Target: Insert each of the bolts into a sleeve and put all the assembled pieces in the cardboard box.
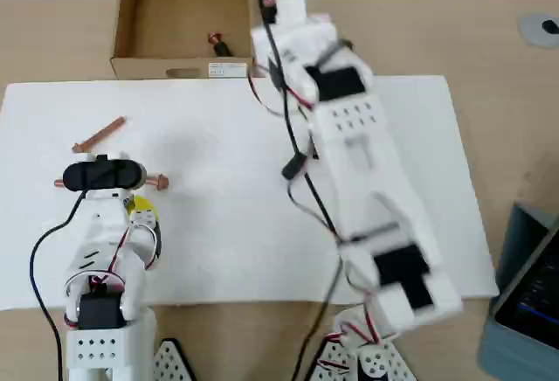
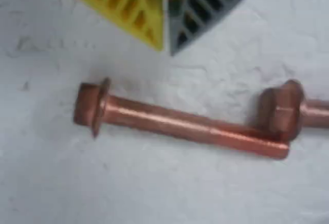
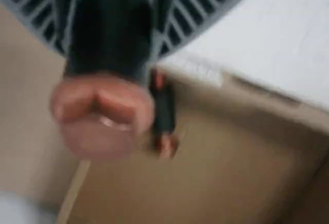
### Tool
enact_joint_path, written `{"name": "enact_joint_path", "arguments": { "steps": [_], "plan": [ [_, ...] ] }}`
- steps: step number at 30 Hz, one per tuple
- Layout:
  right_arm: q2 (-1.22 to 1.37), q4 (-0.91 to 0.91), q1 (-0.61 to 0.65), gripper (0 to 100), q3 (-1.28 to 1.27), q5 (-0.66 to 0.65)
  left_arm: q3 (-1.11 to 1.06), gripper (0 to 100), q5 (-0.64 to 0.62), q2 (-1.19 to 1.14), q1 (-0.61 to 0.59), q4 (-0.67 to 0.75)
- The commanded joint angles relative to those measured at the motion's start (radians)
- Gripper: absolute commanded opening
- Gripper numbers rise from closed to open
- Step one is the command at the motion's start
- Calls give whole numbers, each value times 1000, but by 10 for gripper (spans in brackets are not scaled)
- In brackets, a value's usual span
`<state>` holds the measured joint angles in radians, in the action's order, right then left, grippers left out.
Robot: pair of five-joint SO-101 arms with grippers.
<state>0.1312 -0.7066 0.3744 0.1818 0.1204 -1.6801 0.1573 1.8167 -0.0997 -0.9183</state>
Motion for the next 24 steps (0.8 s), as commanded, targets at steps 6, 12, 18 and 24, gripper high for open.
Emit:
{"name": "enact_joint_path", "arguments": {
  "steps": [6,12,18,24],
  "plan": [
    [452,26,67,9,616,-118,-8,2,-3,7,12,-8],
    [705,25,117,9,865,-218,-8,2,-8,7,8,-8],
    [906,31,147,9,1041,-344,-6,2,-6,7,8,-8],
    [1049,20,171,12,1187,-483,-6,2,-6,7,6,-8]
  ]
}}
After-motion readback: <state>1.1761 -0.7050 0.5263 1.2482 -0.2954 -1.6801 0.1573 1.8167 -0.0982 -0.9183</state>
